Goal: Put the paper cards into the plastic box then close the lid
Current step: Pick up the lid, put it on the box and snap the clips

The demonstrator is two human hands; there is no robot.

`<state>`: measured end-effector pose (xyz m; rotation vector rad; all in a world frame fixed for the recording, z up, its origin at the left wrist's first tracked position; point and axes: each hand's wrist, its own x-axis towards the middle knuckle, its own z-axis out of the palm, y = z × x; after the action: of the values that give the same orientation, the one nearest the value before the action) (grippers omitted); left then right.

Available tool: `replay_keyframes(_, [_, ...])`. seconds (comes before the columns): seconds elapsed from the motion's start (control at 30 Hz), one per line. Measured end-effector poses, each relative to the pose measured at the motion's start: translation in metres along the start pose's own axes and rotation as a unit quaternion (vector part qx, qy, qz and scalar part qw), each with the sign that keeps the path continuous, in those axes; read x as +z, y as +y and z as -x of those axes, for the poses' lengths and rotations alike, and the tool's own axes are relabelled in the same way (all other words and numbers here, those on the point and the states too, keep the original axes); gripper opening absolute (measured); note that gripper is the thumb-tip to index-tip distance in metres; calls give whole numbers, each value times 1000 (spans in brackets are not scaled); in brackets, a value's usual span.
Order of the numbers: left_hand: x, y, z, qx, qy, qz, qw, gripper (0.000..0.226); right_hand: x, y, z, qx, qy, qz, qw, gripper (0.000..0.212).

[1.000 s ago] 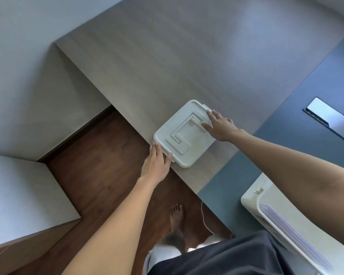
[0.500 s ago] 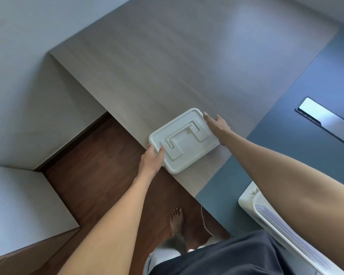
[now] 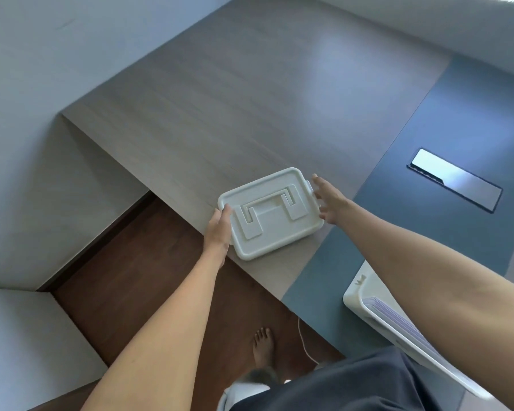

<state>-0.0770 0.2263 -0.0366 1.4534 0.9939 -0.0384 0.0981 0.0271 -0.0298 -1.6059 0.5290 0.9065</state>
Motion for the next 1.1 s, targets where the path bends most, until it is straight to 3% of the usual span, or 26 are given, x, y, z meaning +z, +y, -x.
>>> replay_keyframes(0.17, [19,38,2,20,23,58,998,69,-27,-23,24,-47,34,-30,998,57])
replay_keyframes(0.3, [43,68,9,54,2,58,997,72,-59,-33,47,-96,81,-68,990,31])
replay_keyframes(0.4, [64,86,17,83,1,70,994,67,-85,-34,67,-111,137,-63,982,19])
replay_keyframes(0.5, [86,99,29,114,-6,71,991,59,-116,-31,84,-137,189,-58,971,28])
replay_keyframes(0.6, [111,109,40,143,-27,69,987,48,-150,-25,108,-156,238,-72,956,12])
replay_keyframes(0.73, [141,116,52,171,-71,45,982,39,-194,-8,138,-161,273,-88,944,6])
replay_keyframes(0.9, [171,114,69,206,-145,10,968,34,-245,30,169,-139,313,-95,935,18])
replay_keyframes(0.97, [181,110,78,209,-175,0,962,38,-261,48,179,-125,321,-99,934,12])
replay_keyframes(1.1, [194,98,94,195,-222,-9,955,45,-283,84,192,-100,322,-125,933,25])
